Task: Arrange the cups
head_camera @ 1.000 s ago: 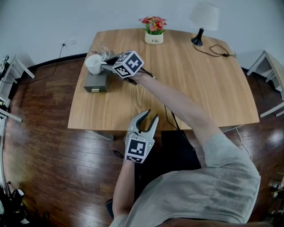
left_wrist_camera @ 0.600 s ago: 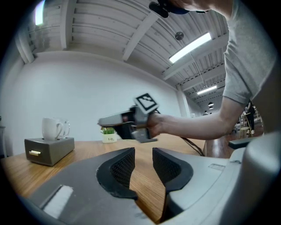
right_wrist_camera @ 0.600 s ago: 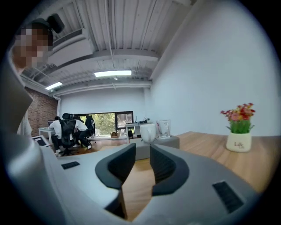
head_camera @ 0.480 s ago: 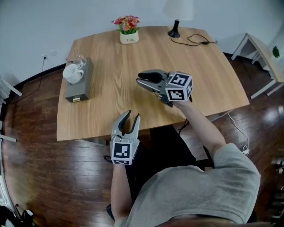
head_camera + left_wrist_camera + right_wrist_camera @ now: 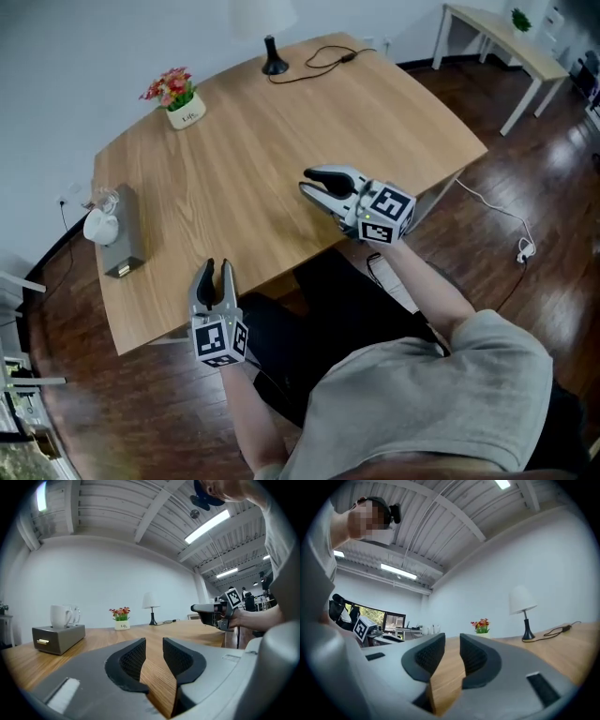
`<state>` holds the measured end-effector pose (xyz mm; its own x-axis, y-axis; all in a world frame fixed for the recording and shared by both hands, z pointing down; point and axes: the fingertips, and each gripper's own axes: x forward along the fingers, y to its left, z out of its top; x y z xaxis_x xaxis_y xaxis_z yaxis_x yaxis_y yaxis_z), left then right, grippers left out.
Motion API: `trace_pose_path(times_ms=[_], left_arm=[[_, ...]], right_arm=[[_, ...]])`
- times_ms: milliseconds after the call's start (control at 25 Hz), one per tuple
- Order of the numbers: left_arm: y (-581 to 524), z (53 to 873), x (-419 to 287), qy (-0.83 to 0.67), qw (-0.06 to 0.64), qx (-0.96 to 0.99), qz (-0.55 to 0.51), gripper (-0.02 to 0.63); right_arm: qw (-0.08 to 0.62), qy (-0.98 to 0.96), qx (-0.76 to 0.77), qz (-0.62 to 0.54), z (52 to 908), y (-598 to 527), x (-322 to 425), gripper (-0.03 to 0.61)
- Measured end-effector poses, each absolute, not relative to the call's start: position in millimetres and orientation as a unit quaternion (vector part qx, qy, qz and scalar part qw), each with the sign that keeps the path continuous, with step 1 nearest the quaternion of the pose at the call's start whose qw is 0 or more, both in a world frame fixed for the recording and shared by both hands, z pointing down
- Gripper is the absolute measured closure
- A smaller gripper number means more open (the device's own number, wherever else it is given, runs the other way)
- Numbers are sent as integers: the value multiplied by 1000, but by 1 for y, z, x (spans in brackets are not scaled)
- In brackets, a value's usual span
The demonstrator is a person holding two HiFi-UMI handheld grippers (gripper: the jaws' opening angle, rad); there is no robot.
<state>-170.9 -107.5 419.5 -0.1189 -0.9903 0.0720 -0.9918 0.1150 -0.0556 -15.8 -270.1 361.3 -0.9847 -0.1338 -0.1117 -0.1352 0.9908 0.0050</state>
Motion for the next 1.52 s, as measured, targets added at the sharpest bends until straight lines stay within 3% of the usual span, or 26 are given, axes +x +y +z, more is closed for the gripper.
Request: trace_pose_path(times_ms=[320,520,1080,1520], left_arm=[[-126,430,-165,-737,32,669,87,495],[-151,419,-132,-698,44,715,16,495],[-179,432,-98,-661,56,743,83,510],[-172,422,-89,-655,24,752,70,514]], right_arm=[[54,994,-71,68,367,-253,-10,483],[52,992,-81,79,361,-262,-12,483],[35,991,-92,94,380,-259,14,483],[6,994,-83,74,393,-257,4,483]])
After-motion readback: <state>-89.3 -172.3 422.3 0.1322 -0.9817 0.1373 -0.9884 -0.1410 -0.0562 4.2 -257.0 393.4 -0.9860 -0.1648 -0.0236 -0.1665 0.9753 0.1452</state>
